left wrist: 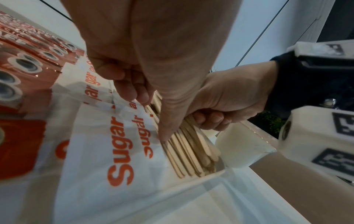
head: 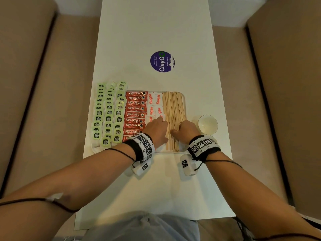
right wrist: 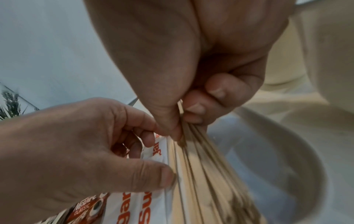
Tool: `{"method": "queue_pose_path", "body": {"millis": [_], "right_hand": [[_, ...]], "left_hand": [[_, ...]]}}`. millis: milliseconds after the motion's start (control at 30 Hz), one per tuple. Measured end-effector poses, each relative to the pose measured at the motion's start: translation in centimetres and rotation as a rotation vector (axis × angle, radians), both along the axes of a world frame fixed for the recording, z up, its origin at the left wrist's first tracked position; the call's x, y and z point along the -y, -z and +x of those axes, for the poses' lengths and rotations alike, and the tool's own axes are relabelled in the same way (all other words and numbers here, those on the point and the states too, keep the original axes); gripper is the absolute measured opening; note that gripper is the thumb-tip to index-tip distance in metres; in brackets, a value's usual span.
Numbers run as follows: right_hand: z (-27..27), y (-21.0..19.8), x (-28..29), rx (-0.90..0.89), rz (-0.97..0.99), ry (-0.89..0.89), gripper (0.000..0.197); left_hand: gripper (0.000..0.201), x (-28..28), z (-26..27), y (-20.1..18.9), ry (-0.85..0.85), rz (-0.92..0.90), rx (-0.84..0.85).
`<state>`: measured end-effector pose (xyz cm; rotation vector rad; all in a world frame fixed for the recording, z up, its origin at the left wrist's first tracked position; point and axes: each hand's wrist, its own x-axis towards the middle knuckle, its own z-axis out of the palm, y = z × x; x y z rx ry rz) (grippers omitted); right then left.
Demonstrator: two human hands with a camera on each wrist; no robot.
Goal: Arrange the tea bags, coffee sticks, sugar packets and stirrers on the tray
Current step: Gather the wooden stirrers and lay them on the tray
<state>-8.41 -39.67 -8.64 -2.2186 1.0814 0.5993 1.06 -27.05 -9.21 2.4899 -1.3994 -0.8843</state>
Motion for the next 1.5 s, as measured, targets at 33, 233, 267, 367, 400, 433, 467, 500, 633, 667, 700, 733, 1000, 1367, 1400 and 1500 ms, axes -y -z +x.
{"method": "queue_pose_path", "body": {"millis": [33, 233, 267, 367, 400, 433, 467, 500, 633, 667, 700, 733, 1000, 1367, 1400, 1500], "right_hand": [[-0.1, -0.1, 0.0, -0.005, -0.006, 0.003, 0.034], [-0.1, -0.6, 0.4, -0.042, -0.024, 0.002, 0.028], [-0.1, -0.6, 0.4, -0.043, -0.025, 0.008, 0.026], [-0.1, -0.8, 0.6, -0.048, -0.045, 0.017, 0.022], [-0.1, -0.8, 0.6, -0.048, -0.052, 0.018, 0.021], [-0.2, -0.9, 0.7, -0.047, -0.059, 0.022, 0.02], [-0.2, -0.9, 0.7, -0.046, -0.065, 0.027, 0.019], [-0.3, -0.9, 0.7, -0.05, -0.072, 0.031, 0.018], [-0.5, -0.9, 0.8, -0.068, -0.105, 0.04, 0.017], [-0.5, -0.9, 0.8, -0.07, -0.109, 0.04, 0.018], [-0.6, -0.9, 0.8, -0.074, -0.11, 0.039, 0.018], [-0.6, -1.0, 0.9, -0.079, -0.112, 0.034, 0.019], [-0.7, -1.1, 0.5, -0.108, -0.177, -0.014, 0.015], [-0.5, -2.3, 0.4, -0.147, -0.205, -0.031, 0.005], [-0.5, -2.4, 0.4, -0.146, -0.208, -0.033, 0.005], [-0.7, -2.8, 0.2, -0.138, -0.223, -0.053, 0.003]], "left_hand": [[0.053, 0.0, -0.1, 0.0, -0.003, -0.003, 0.001], [0.055, 0.3, -0.3, -0.2, -0.013, -0.022, 0.001], [0.057, 0.3, -0.3, -0.1, -0.01, -0.018, 0.001], [0.059, 0.4, -0.5, -0.2, -0.004, -0.004, -0.004], [0.059, 0.5, -0.5, -0.2, -0.001, -0.004, -0.003], [0.059, 0.5, -0.5, -0.2, 0.003, -0.004, -0.002], [0.058, 0.5, -0.5, -0.3, 0.007, -0.005, -0.001], [0.058, 0.5, -0.5, -0.3, 0.009, -0.007, 0.0], [0.055, 0.6, -0.5, -0.4, 0.019, -0.009, 0.001], [0.055, 0.7, -0.5, -0.4, 0.021, -0.008, -0.001], [0.055, 0.7, -0.5, -0.4, 0.021, -0.006, -0.003], [0.055, 0.7, -0.5, -0.3, 0.02, -0.005, -0.002], [0.055, 0.7, -0.4, -0.3, 0.017, -0.012, -0.005], [0.06, 1.2, -0.6, -0.7, 0.054, -0.041, -0.016], [0.061, 1.4, -0.7, -0.7, 0.07, -0.038, -0.016], [0.066, 1.8, -0.9, -0.8, 0.114, -0.037, -0.013]]}}
